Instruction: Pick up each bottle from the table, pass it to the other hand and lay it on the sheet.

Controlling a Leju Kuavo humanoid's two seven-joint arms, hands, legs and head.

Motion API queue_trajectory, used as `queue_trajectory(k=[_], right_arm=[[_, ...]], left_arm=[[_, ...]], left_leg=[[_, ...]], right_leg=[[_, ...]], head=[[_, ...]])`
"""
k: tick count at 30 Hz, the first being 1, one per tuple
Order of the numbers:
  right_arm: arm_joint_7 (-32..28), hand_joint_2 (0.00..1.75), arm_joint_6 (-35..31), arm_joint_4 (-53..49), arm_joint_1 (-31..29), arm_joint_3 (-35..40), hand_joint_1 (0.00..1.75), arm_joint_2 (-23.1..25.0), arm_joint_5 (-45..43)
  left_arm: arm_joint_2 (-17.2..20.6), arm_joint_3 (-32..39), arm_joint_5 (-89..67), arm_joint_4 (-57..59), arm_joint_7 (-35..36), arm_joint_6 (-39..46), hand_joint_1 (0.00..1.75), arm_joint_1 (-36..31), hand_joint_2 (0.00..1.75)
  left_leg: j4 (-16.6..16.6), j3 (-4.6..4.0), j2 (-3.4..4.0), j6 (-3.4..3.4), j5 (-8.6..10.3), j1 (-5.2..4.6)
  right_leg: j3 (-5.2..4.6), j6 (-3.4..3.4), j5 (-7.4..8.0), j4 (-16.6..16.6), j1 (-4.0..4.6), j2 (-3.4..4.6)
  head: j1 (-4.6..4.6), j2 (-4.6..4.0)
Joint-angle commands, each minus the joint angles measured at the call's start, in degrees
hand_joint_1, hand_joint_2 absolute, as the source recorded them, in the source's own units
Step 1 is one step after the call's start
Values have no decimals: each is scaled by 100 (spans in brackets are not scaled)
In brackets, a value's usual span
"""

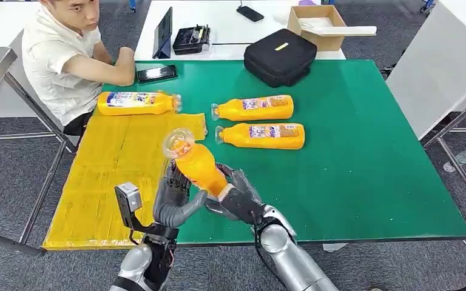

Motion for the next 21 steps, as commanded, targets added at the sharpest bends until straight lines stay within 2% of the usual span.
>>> queue_trajectory(k=[1, 15, 18, 19, 21], right_arm=[[13, 175, 12, 381, -315, 212, 175, -49, 8], [13, 175, 11, 378, -306, 212, 175, -60, 6], [-1, 175, -45, 361, -384, 336, 175, -42, 125], [247, 175, -322, 204, -343, 499, 175, -14, 524], [314, 175, -346, 235, -320, 469, 175, -43, 570]], left_arm=[[-265, 32, 10, 478, 35, 8, 0, -266, 175], [-265, 17, 22, 455, 32, 13, 0, -254, 175], [-265, 162, 172, 549, -1, 159, 0, -365, 175], [-265, 181, -412, 636, -91, 766, 0, -505, 175], [-265, -11, -427, 517, -43, 639, 0, -418, 175]], left_leg=[[2, 7, 6, 3, -2, 2], [3, 11, 6, 4, -3, 3], [3, 14, 9, 4, -4, 3], [2, 8, 6, 3, -2, 2], [3, 16, 9, 5, -5, 4]], right_leg=[[10, -14, 0, -2, 6, -2], [14, -17, -1, -3, 7, -3], [17, -19, -2, -3, 7, -2], [11, -15, 0, -3, 6, -3], [19, -20, -2, -5, 9, -2]], head=[[0, 0], [0, 0], [0, 0], [0, 0], [0, 0]])
